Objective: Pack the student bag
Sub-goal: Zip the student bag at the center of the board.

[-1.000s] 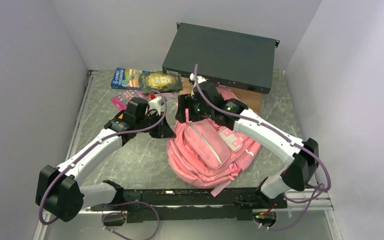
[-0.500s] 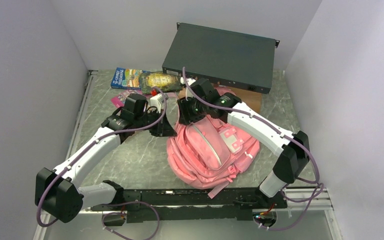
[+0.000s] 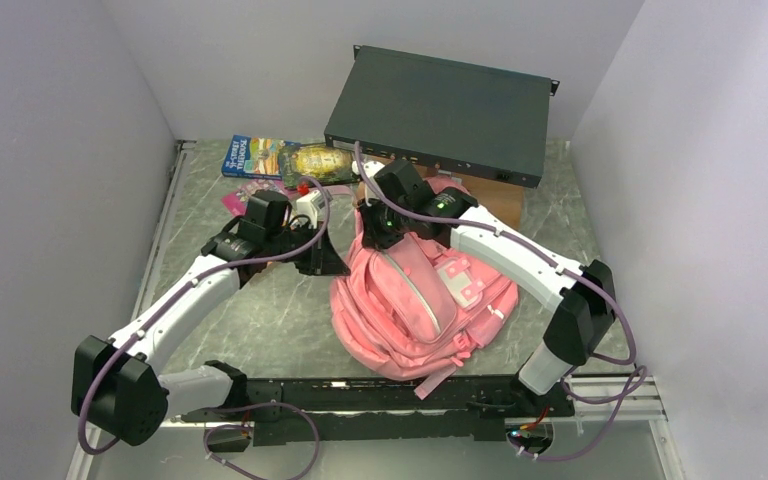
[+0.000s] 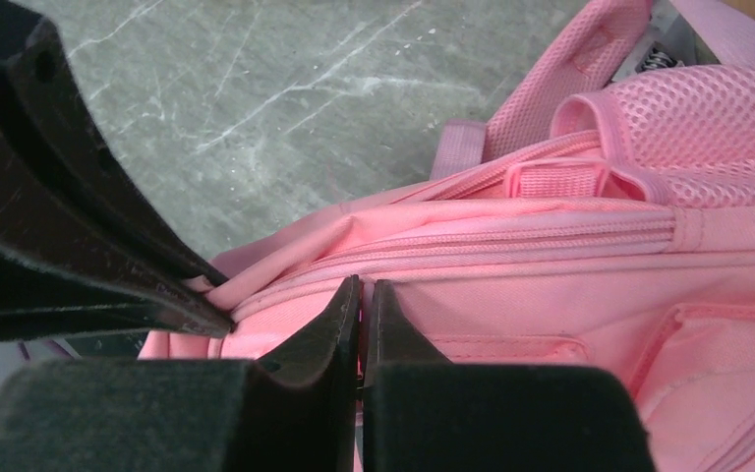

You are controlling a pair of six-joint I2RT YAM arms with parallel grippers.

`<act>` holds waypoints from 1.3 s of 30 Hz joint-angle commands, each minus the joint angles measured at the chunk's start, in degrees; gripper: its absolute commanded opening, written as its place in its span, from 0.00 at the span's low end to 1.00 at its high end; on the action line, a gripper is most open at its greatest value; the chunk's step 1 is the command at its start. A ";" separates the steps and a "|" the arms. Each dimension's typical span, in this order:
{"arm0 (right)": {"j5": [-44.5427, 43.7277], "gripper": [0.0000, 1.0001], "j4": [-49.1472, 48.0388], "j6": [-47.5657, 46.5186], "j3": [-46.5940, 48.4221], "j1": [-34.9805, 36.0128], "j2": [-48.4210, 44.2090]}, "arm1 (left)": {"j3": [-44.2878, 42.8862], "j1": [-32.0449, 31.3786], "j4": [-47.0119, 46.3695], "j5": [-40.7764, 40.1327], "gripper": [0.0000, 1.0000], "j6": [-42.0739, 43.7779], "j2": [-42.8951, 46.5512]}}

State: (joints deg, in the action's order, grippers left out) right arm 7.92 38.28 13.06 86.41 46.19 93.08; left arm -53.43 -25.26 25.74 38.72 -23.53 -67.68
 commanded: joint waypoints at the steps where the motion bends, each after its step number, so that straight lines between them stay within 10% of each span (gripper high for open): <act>1: 3.94 0.00 -3.35 0.00 -0.36 1.80 -0.38 | -0.27 2.99 -9.15 7.37 0.00 -1.25 1.49; 17: 37.04 0.00 -35.48 1.81 -18.47 4.83 -6.71 | 4.56 10.13 -17.47 15.97 0.00 -8.21 -3.60; 39: 15.36 0.00 -17.28 -38.39 -34.10 13.40 -12.57 | 4.04 19.86 -10.74 11.52 0.00 -6.78 -9.93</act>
State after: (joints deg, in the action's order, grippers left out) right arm 23.35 9.98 -19.29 53.06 58.98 80.34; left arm -46.83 -9.72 19.59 52.23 -30.89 -77.62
